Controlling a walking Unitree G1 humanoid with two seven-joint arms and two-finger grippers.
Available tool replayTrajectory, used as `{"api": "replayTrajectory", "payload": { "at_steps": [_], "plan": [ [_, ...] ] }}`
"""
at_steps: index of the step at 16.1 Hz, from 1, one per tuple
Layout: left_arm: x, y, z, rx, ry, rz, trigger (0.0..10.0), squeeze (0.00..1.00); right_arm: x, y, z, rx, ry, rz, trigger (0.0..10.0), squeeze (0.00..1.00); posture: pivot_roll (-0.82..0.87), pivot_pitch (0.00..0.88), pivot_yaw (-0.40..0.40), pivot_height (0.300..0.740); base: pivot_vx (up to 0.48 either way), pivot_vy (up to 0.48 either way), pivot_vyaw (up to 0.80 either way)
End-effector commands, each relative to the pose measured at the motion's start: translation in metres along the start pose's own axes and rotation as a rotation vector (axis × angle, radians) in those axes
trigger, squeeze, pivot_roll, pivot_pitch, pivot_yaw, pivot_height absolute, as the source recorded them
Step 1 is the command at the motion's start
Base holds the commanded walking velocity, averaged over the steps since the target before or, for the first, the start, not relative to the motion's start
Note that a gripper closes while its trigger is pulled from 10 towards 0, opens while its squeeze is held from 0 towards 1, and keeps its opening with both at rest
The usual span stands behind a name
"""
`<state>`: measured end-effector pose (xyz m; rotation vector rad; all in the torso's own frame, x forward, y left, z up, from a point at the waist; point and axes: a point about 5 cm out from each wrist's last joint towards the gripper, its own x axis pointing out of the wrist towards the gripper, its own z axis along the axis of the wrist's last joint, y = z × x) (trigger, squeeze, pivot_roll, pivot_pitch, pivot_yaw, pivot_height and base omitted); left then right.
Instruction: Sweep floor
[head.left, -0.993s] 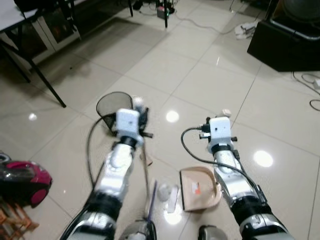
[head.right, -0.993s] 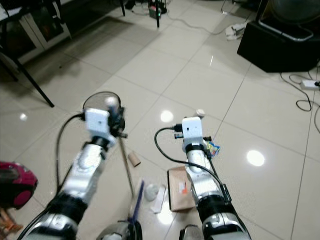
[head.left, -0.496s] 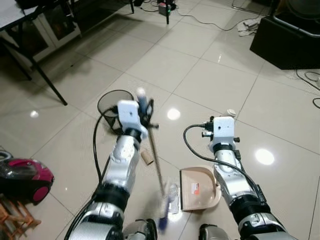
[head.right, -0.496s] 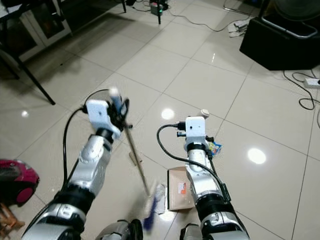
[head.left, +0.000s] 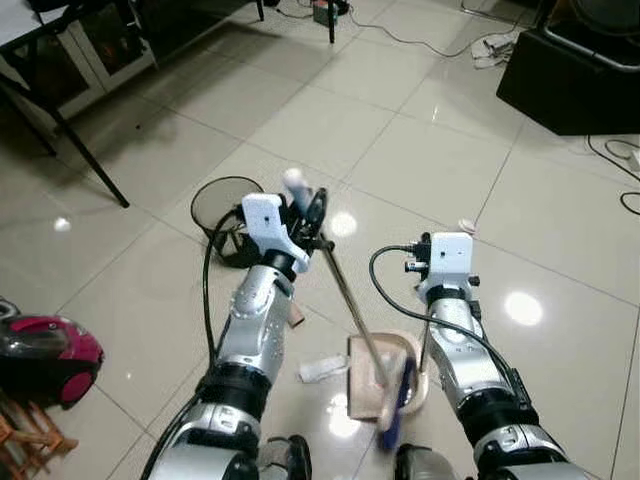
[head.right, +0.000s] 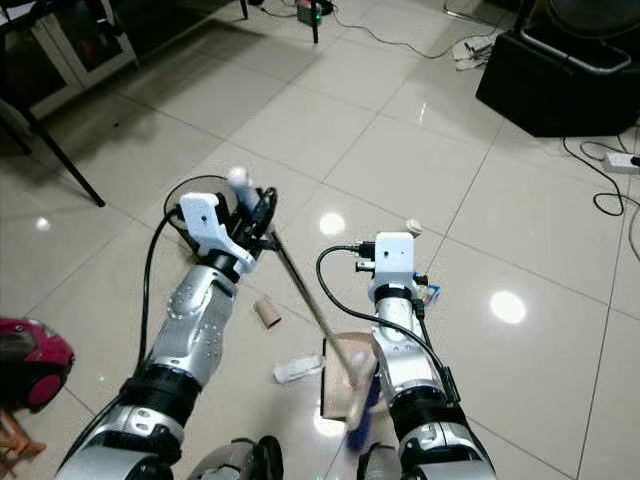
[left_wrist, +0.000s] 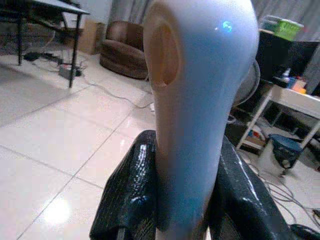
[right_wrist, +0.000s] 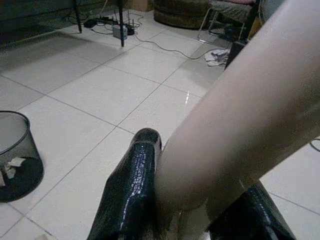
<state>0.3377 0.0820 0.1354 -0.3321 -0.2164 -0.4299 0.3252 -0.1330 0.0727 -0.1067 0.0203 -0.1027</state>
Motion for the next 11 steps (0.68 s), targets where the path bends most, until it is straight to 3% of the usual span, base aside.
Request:
{"api": "replayTrajectory", "payload": {
  "at_steps": [1,3,6,8,11],
  "plan": [
    [0.005,-0.002,0.021,0.004,-0.078,-0.048,10.0,0.0,-0.008,0.003,-0.015,0.026,0.073,0.01,10.0,0.0,0.03,0.193,0.104,0.74,0.0,0.0,0.0],
    [0.01,0.001,0.053,0.016,-0.169,-0.089,10.0,0.0,-0.01,0.002,-0.018,0.022,0.08,0.014,10.0,0.0,0.03,0.191,0.104,0.74,0.0,0.0,0.0],
    [0.017,0.011,0.099,0.103,-0.275,-0.161,10.0,0.0,-0.012,0.002,-0.021,0.017,0.087,0.022,10.0,0.0,0.03,0.188,0.105,0.74,0.0,0.0,0.0],
    [0.017,0.015,0.109,0.127,-0.285,-0.185,10.0,0.0,-0.013,0.002,-0.023,0.015,0.091,0.026,10.0,0.0,0.03,0.186,0.105,0.74,0.0,0.0,0.0],
    [0.009,0.022,0.084,0.255,-0.136,-0.221,10.0,0.0,-0.014,0.004,-0.023,0.017,0.09,0.038,10.0,0.0,0.03,0.181,0.103,0.74,0.0,0.0,0.0]
  ]
}}
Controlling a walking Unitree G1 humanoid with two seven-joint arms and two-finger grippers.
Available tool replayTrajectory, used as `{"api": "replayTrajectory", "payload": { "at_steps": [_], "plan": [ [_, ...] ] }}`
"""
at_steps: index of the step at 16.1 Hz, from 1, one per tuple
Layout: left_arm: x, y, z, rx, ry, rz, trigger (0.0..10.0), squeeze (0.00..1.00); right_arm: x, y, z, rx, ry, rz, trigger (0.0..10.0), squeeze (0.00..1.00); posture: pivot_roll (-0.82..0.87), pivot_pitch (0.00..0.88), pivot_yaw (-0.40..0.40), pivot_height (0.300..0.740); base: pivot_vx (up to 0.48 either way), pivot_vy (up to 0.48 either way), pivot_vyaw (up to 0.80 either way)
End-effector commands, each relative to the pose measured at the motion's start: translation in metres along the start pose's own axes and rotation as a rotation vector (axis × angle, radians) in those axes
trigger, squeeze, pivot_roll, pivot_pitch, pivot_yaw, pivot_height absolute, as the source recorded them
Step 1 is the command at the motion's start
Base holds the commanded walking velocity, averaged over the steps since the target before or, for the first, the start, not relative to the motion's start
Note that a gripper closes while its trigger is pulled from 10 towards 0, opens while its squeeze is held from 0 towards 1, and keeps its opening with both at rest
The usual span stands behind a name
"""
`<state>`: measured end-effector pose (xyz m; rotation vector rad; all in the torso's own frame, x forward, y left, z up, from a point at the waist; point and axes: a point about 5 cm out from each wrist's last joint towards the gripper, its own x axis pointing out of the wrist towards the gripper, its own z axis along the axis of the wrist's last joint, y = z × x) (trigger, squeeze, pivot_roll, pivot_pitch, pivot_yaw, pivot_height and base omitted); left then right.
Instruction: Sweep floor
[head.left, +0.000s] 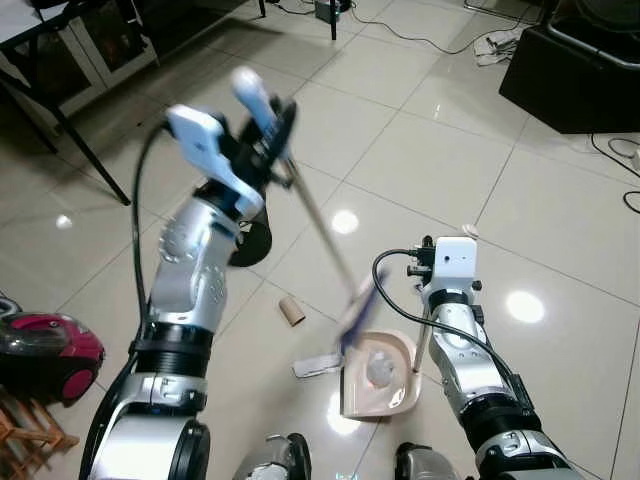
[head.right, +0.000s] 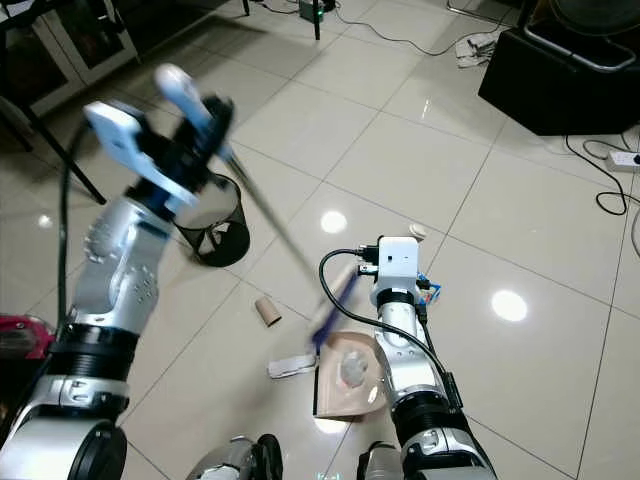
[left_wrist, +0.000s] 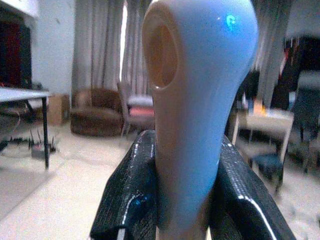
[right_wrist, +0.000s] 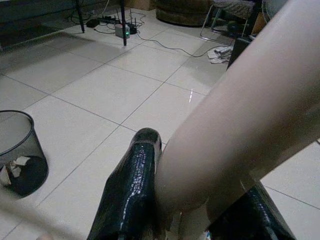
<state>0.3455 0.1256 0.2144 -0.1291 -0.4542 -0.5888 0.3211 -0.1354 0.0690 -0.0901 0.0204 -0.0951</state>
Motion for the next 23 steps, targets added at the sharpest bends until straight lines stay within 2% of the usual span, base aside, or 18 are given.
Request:
{"api": "replayTrajectory", "payload": {
  "at_steps": [1,2,3,5,6,8,10,12,15,17,19,20,22,23],
  "plan": [
    [-0.007,0.001,-0.012,0.054,0.062,0.008,10.0,0.0,-0.01,0.006,-0.018,0.005,0.086,0.028,10.0,0.0,0.02,0.177,0.102,0.74,0.0,0.0,0.0],
    [-0.012,-0.003,-0.03,0.106,0.119,0.057,10.0,0.0,-0.009,0.006,-0.016,0.017,0.08,0.026,10.0,0.0,0.02,0.175,0.1,0.74,0.0,0.0,0.0],
    [-0.014,-0.005,-0.036,0.111,0.136,0.072,10.0,0.0,-0.009,0.006,-0.016,0.025,0.079,0.025,10.0,0.0,0.01,0.171,0.099,0.74,0.0,0.0,0.0],
    [-0.014,-0.015,-0.045,0.036,0.128,0.126,10.0,0.0,-0.007,0.003,-0.011,0.077,0.07,0.004,10.0,0.0,0.0,0.153,0.091,0.74,0.0,0.0,0.0],
    [-0.014,-0.016,-0.042,0.04,0.109,0.139,10.0,0.0,-0.006,0.0,-0.009,0.101,0.067,-0.01,10.0,0.0,0.0,0.146,0.089,0.74,0.0,0.0,0.0],
    [-0.02,-0.008,-0.034,0.079,0.074,0.185,10.0,0.0,-0.006,-0.005,-0.007,0.127,0.06,-0.024,10.0,0.0,0.0,0.132,0.082,0.74,0.0,0.0,0.0],
    [-0.035,0.009,-0.017,0.162,0.039,0.25,10.0,0.0,-0.01,-0.016,0.0,0.161,0.039,-0.046,10.0,0.0,-0.01,0.097,0.082,0.74,0.0,0.0,0.0],
    [-0.049,0.027,-0.001,0.231,0.058,0.314,10.0,0.0,-0.013,-0.028,0.011,0.188,0.008,-0.061,10.0,0.0,-0.01,0.078,0.081,0.74,0.0,0.0,0.0],
    [-0.062,0.046,0.03,0.301,0.059,0.374,10.0,0.0,-0.016,-0.04,0.037,0.194,-0.051,-0.047,10.0,0.0,-0.02,0.055,0.077,0.74,0.0,0.0,0.0],
    [-0.069,0.058,0.041,0.346,0.092,0.412,10.0,0.0,-0.016,-0.046,0.054,0.2,-0.081,-0.033,10.0,0.0,-0.01,0.037,0.075,0.74,0.0,0.0,0.0],
    [-0.082,0.066,0.04,0.36,0.15,0.44,10.0,0.0,-0.01,-0.055,0.079,0.216,-0.095,-0.041,10.0,0.0,-0.01,0.025,0.078,0.74,0.0,0.0,0.0],
    [-0.087,0.063,0.036,0.348,0.175,0.431,10.0,0.0,-0.006,-0.057,0.09,0.19,-0.093,-0.033,10.0,0.0,-0.02,0.023,0.081,0.74,0.0,0.0,0.0],
    [-0.097,0.048,0.017,0.308,0.257,0.415,10.0,0.0,0.002,-0.061,0.122,0.184,-0.116,-0.022,10.0,0.0,-0.02,0.014,0.088,0.74,0.0,0.0,0.0],
    [-0.098,0.045,0.015,0.298,0.264,0.418,10.0,0.0,0.003,-0.061,0.128,0.183,-0.126,-0.015,10.0,0.0,-0.02,0.014,0.088,0.74,0.0,0.0,0.0]
  ]
}}
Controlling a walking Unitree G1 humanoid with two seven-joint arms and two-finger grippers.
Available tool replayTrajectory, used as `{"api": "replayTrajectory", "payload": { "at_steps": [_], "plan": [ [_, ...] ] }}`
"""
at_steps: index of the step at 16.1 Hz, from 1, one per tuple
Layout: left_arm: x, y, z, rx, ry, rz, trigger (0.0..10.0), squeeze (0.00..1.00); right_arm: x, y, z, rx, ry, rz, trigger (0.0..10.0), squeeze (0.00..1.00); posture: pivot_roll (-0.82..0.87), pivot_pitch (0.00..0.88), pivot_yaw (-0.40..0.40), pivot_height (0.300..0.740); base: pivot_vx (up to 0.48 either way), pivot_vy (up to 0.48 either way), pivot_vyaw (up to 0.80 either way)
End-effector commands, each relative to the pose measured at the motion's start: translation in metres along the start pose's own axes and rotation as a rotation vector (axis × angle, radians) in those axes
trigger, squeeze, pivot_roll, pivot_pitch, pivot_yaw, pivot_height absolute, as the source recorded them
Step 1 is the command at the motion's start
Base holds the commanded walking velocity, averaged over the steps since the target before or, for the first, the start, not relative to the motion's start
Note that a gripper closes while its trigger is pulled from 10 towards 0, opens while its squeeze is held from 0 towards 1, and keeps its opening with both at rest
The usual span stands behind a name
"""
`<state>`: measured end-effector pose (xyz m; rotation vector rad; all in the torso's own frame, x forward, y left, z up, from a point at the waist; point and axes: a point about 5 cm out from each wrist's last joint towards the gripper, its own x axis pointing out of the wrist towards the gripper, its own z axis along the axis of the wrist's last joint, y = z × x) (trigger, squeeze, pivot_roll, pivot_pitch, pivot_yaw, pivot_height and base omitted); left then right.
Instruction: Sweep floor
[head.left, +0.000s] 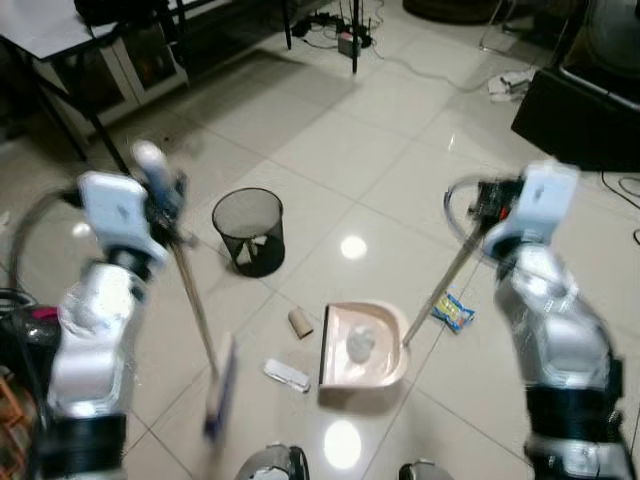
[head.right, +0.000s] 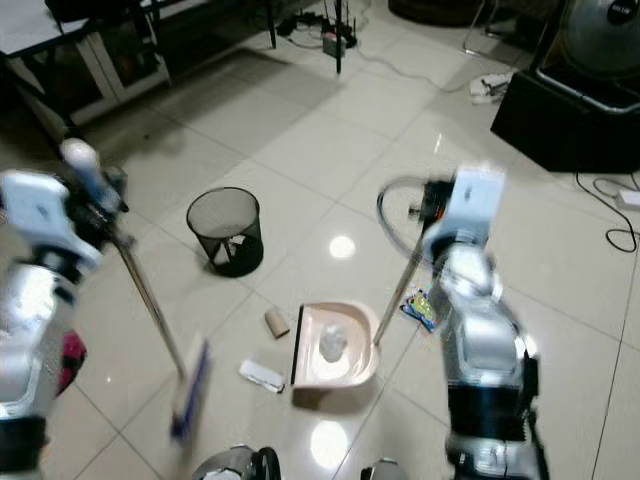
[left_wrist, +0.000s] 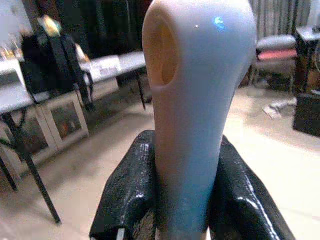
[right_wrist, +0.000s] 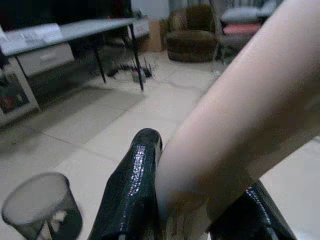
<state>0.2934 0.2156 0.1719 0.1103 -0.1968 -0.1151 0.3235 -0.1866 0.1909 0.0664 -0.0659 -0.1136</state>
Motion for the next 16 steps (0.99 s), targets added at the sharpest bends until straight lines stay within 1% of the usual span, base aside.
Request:
{"api": "replayTrajectory", "payload": {
  "at_steps": [1,2,4,5,6,8,9,13,16],
  "plan": [
    [0.0,-0.01,0.008,0.01,-0.026,-0.011,10.0,0.0,0.002,0.007,0.034,0.039,-0.102,0.051,10.0,0.0,-0.02,0.003,0.082,0.74,0.0,0.0,0.0],
    [0.0,-0.013,0.007,0.004,-0.024,-0.008,10.0,0.0,0.003,0.009,0.041,0.047,-0.12,0.062,10.0,0.0,-0.02,0.002,0.082,0.74,0.0,0.0,0.0],
    [0.0,-0.016,0.005,-0.019,-0.026,0.037,10.0,0.0,0.003,0.018,0.062,0.086,-0.153,0.104,10.0,0.0,-0.02,0.0,0.079,0.74,0.0,0.0,0.0],
    [0.001,-0.016,0.005,-0.019,-0.026,0.053,10.0,0.0,0.003,0.022,0.069,0.089,-0.172,0.118,10.0,0.0,-0.02,0.0,0.077,0.74,0.0,0.0,0.0],
    [0.001,-0.016,0.003,-0.014,-0.002,0.072,10.0,0.0,0.004,0.027,0.076,0.087,-0.182,0.132,10.0,0.0,-0.02,0.0,0.075,0.74,0.247,0.0,0.0],
    [0.002,-0.014,0.003,0.005,0.005,0.1,10.0,0.0,0.006,0.031,0.084,0.088,-0.195,0.132,10.0,0.0,-0.02,0.0,0.074,0.74,0.283,0.0,0.0],
    [0.003,-0.014,0.003,0.008,0.003,0.107,10.0,0.0,0.007,0.031,0.086,0.099,-0.196,0.122,10.0,0.0,-0.02,0.0,0.073,0.74,0.326,0.0,0.0],
    [0.006,-0.015,0.004,0.021,0.001,0.11,10.0,0.0,0.009,0.03,0.087,0.126,-0.181,0.104,10.0,0.0,-0.02,0.0,0.071,0.74,0.377,0.0,0.45],
    [0.005,-0.016,0.004,0.037,0.003,0.099,10.0,0.0,0.011,0.027,0.085,0.182,-0.165,0.078,10.0,0.0,-0.01,0.0,0.07,0.74,0.429,0.0,0.47]
  ]
}}
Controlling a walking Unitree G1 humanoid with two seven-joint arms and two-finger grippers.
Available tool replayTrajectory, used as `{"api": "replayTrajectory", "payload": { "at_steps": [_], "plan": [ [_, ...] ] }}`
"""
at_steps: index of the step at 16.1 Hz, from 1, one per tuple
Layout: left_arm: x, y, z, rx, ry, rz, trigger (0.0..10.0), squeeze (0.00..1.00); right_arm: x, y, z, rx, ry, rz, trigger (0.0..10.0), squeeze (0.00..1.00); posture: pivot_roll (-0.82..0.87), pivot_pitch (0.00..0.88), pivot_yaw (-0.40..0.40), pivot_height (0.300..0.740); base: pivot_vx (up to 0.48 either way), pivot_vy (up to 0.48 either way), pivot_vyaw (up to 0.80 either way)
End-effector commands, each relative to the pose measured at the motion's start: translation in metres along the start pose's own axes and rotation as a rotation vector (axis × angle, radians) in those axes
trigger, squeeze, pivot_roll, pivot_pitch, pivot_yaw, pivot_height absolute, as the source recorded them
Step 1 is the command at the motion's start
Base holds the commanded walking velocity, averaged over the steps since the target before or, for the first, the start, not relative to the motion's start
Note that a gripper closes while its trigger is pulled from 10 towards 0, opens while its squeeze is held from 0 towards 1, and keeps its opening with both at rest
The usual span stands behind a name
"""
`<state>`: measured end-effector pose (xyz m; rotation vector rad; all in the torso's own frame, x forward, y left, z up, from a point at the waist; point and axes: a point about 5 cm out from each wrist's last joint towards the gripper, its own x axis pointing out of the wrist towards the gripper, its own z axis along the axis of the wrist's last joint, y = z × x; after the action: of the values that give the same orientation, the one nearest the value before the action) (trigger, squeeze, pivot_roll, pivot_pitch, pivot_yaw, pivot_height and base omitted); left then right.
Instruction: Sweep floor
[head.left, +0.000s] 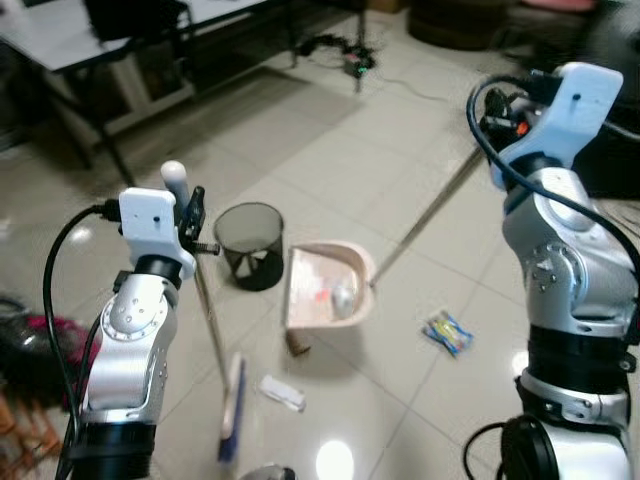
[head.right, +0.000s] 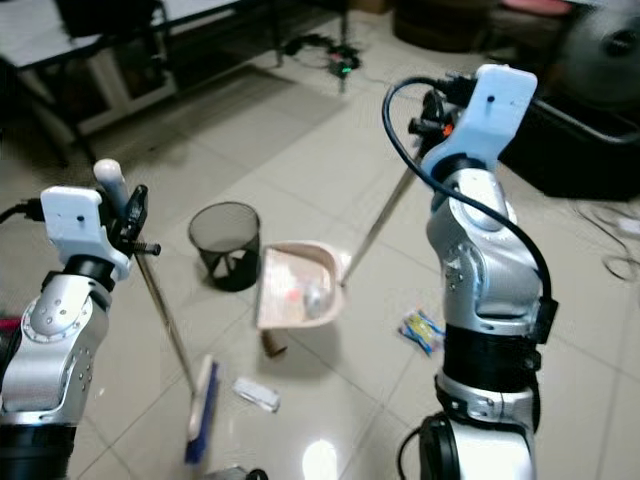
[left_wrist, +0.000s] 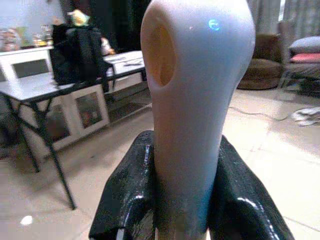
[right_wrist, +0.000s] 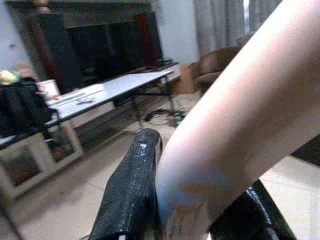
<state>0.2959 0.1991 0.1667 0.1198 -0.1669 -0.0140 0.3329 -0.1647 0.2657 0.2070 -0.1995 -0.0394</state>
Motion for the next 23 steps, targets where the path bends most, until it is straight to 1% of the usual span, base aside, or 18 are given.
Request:
{"api": "replayTrajectory", "payload": {
  "at_steps": [1,4,11,13,19,23],
  "plan": [
    [0.001,0.001,0.008,0.018,-0.034,0.002,10.0,0.0,0.001,0.0,0.012,0.037,-0.042,0.002,10.0,0.0,-0.01,0.0,0.07,0.74,0.428,0.0,0.47],
    [0.0,0.003,0.008,0.027,-0.031,0.001,10.0,0.0,0.003,-0.002,0.014,0.058,-0.044,-0.011,10.0,0.0,-0.01,0.0,0.068,0.74,0.432,0.0,0.47],
    [-0.002,0.002,0.006,0.033,-0.024,-0.01,10.0,0.0,0.005,-0.002,0.018,0.053,-0.056,-0.007,10.0,0.0,0.0,0.0,0.067,0.74,0.445,0.0,0.47],
    [-0.002,0.001,0.005,0.034,-0.02,-0.017,10.0,0.0,0.006,-0.005,0.021,0.068,-0.072,-0.02,10.0,0.0,-0.01,0.0,0.071,0.74,0.45,0.0,0.0],
    [-0.001,-0.006,0.003,0.029,-0.013,-0.046,10.0,0.0,0.006,-0.015,0.027,0.074,-0.102,-0.063,10.0,0.0,-0.01,0.0,0.075,0.74,0.445,0.0,0.0],
    [0.0,-0.01,0.002,0.022,-0.01,-0.062,10.0,0.0,0.006,-0.024,0.03,0.067,-0.126,-0.114,10.0,0.0,-0.02,0.0,0.082,0.74,0.445,0.0,0.0]
  ]
}}
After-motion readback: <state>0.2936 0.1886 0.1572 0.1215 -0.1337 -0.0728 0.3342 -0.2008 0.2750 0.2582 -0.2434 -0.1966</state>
